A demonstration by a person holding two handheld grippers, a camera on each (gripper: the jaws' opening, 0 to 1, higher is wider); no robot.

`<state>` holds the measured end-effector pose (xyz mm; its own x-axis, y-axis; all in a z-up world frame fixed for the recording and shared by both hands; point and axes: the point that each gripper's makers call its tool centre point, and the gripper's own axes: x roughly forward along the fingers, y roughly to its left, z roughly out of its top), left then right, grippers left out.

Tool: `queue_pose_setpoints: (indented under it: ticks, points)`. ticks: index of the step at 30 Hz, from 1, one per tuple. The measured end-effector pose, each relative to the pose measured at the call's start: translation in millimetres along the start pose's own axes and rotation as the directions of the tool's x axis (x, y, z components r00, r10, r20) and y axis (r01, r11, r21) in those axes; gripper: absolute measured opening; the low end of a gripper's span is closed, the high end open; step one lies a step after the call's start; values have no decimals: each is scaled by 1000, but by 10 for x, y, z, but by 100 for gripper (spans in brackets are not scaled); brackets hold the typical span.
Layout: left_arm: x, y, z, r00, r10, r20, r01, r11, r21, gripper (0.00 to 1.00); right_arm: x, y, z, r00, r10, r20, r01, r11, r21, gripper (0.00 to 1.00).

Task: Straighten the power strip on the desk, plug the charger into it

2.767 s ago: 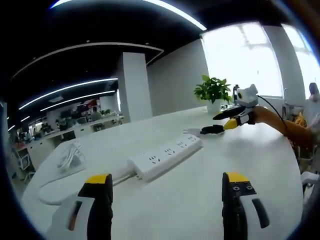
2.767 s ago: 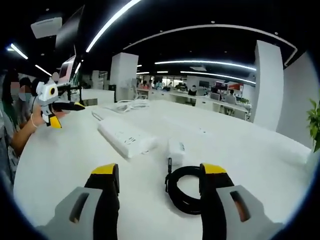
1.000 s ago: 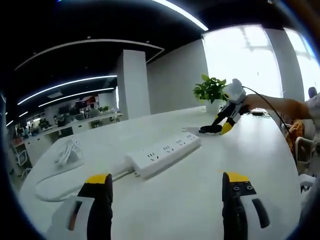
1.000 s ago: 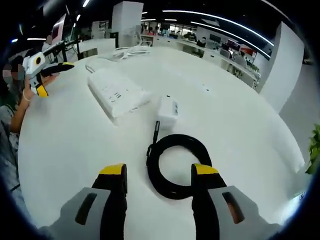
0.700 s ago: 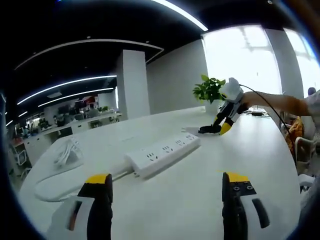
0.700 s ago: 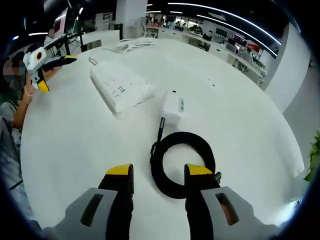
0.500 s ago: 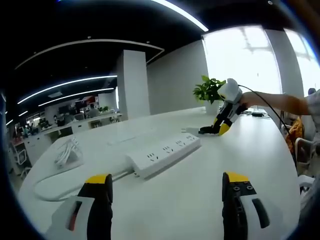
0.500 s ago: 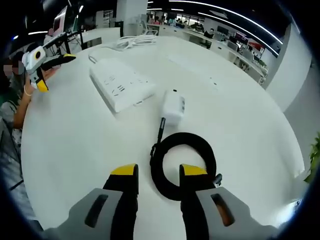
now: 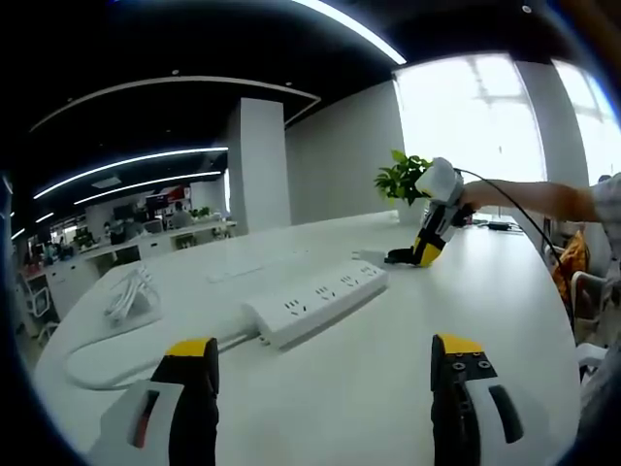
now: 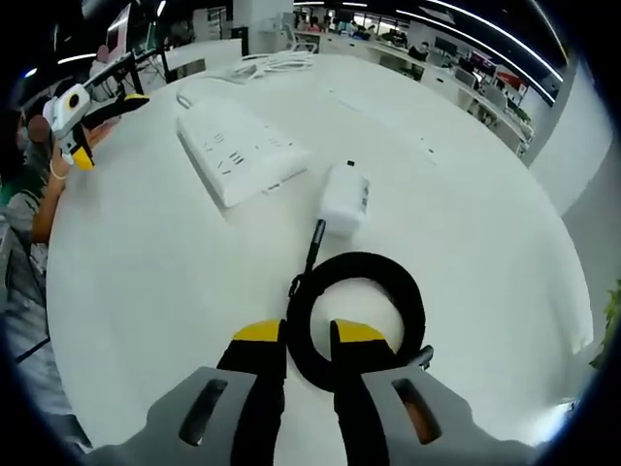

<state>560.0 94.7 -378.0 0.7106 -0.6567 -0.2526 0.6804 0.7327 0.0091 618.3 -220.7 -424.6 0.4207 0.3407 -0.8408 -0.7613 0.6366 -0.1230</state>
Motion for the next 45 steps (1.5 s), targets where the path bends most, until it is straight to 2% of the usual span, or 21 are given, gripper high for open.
queue_pose_setpoints:
  ticks: [4,8,11,14,17,19,21,23,27,30,33,35,37,45]
  points:
    - [-2,-3,8,1000,-3,3,3,1000,-4,92,4,44,8,1000,20,-8,-20,1000,-5,12]
    - [-2,10,11,1000,0,4,0,1000,-10,92,12,122,34,998,55,-21,-54,997,51,8]
    - [0,20,6,1000,2,3,-2,1000,-14,92,-6,177,116,996,81,27,-84,987,135,7]
    - [3,24,-2,1000,3,0,-3,1000,-16,92,-43,209,156,991,118,67,-131,966,224,6]
    - [6,26,-10,1000,4,-3,-4,1000,-17,92,-63,202,184,986,116,121,-144,957,251,6]
    - [8,26,-14,1000,4,-4,-4,1000,-18,92,-98,233,241,975,119,189,-170,944,282,6]
    - [12,30,-17,1000,5,-5,-5,1000,-19,92,-148,251,317,957,121,263,-205,925,321,6]
    - [18,35,-25,1000,6,-8,-6,1000,-19,92,-198,240,375,943,77,324,-197,914,354,6]
    - [27,39,-46,1000,7,-16,-7,1000,-20,92,-293,343,462,914,26,404,-182,918,353,5]
    - [33,37,-55,1000,6,-18,-7,1000,-18,92,-380,345,579,882,-18,471,-157,931,331,5]
    - [39,44,-73,1000,9,-24,-9,1000,-17,92,-433,347,645,864,-45,502,-143,933,329,5]
    - [40,50,-80,1000,10,-27,-11,1000,-18,92,-450,433,711,841,-69,536,-130,937,325,5]
    - [42,55,-83,1000,12,-26,-12,1000,-18,92,-449,398,742,835,-71,545,-130,938,322,5]
    - [47,65,-105,999,13,-32,-14,1000,-23,92,-544,336,973,783,-102,613,-109,949,297,5]
